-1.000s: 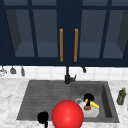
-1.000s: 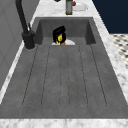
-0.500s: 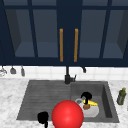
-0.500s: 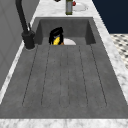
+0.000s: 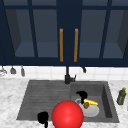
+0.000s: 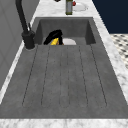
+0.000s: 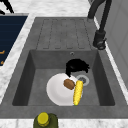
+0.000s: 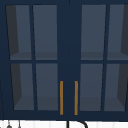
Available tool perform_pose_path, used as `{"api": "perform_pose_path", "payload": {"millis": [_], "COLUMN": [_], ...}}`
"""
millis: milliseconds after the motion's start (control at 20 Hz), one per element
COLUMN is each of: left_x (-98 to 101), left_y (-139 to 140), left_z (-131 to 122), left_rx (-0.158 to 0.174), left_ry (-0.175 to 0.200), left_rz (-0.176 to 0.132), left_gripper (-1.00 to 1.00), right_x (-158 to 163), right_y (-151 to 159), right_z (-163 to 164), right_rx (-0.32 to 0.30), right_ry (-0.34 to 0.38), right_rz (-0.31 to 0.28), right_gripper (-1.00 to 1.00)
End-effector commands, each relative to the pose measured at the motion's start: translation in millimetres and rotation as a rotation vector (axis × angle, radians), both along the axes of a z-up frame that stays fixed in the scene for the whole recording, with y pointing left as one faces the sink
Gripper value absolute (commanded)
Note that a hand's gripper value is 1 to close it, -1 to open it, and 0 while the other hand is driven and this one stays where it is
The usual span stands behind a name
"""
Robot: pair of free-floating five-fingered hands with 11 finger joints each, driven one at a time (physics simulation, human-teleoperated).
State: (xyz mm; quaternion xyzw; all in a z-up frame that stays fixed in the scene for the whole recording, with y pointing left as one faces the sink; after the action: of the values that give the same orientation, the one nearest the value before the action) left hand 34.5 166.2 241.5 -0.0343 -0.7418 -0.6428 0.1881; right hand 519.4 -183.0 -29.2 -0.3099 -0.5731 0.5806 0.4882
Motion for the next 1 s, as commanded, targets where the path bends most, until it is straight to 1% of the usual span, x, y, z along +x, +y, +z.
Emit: {"api": "perform_pose_path", "payload": {"millis": [0,50,150,300,450,650,850,950], "left_x": [0.0,0.0,0.0,0.0,0.0,0.0,0.0,0.0], "left_y": [0,0,0,0,0,0,0,0], "left_z": [0,0,0,0,0,0,0,0], "left_rx": [0.000,0.000,0.000,0.000,0.000,0.000,0.000,0.000], "left_ry": [0.000,0.000,0.000,0.000,0.000,0.000,0.000,0.000], "left_rz": [0.000,0.000,0.000,0.000,0.000,0.000,0.000,0.000], "left_gripper": [0.00,0.00,0.00,0.00,0.00,0.00,0.00,0.00], "right_x": [-13,-21,-30,-34,-50,-81,-107,-119], "right_y": [11,11,12,12,16,13,8,5], "right_z": [10,18,21,43,54,62,74,77], "right_rx": [-0.050,-0.062,-0.061,-0.064,-0.063,-0.032,-0.044,-0.048], "right_ry": [0.032,0.055,0.090,0.096,0.154,0.170,0.188,0.211], "right_rz": [0.021,0.025,0.013,0.009,0.015,0.019,0.021,0.023], "right_gripper": [-1.00,-1.00,-1.00,-1.00,-1.00,-1.00,-1.00,-1.00]}}
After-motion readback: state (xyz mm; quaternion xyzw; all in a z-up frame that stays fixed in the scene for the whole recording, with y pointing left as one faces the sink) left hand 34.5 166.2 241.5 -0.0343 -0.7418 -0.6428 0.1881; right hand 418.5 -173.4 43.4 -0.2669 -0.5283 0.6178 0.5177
